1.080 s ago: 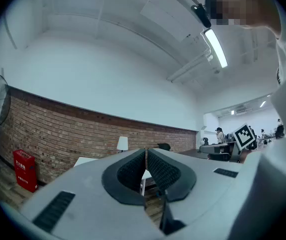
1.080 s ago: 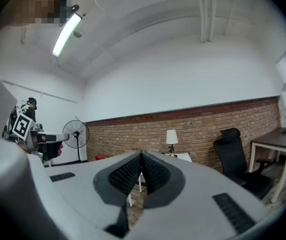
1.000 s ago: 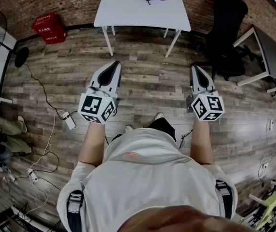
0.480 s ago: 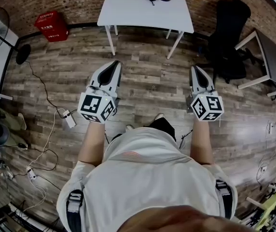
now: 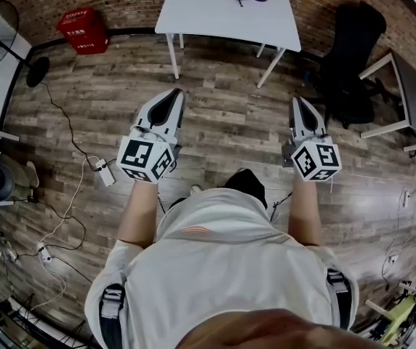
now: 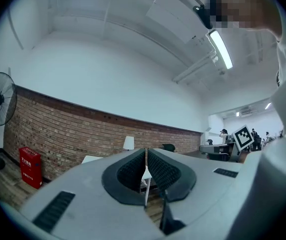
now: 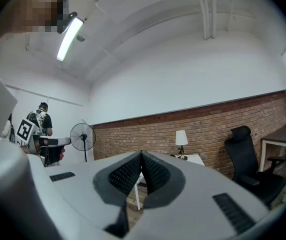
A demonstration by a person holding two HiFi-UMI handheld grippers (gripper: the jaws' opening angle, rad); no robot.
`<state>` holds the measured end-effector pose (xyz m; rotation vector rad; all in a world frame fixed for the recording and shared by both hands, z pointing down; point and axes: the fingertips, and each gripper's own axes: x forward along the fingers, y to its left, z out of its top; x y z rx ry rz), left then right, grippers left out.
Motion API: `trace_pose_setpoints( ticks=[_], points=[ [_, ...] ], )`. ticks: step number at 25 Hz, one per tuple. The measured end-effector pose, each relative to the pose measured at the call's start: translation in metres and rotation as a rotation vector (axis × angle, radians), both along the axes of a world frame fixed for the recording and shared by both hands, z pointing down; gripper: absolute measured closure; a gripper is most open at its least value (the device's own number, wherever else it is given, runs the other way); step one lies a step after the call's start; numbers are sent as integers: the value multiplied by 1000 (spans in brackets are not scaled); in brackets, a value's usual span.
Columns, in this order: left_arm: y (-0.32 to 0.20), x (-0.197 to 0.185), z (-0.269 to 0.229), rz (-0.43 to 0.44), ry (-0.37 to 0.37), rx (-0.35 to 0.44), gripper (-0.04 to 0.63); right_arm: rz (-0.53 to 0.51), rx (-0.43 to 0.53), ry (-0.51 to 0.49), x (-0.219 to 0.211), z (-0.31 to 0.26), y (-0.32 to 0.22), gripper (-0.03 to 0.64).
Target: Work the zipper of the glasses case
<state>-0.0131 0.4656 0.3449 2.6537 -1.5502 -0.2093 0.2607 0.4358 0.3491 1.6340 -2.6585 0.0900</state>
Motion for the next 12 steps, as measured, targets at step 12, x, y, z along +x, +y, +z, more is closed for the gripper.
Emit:
trace_pose_setpoints(
  ticks=[12],
  points=[
    [-68, -11, 14, -37, 14, -39, 569, -56, -40, -4, -14, 15, -82, 566]
  ],
)
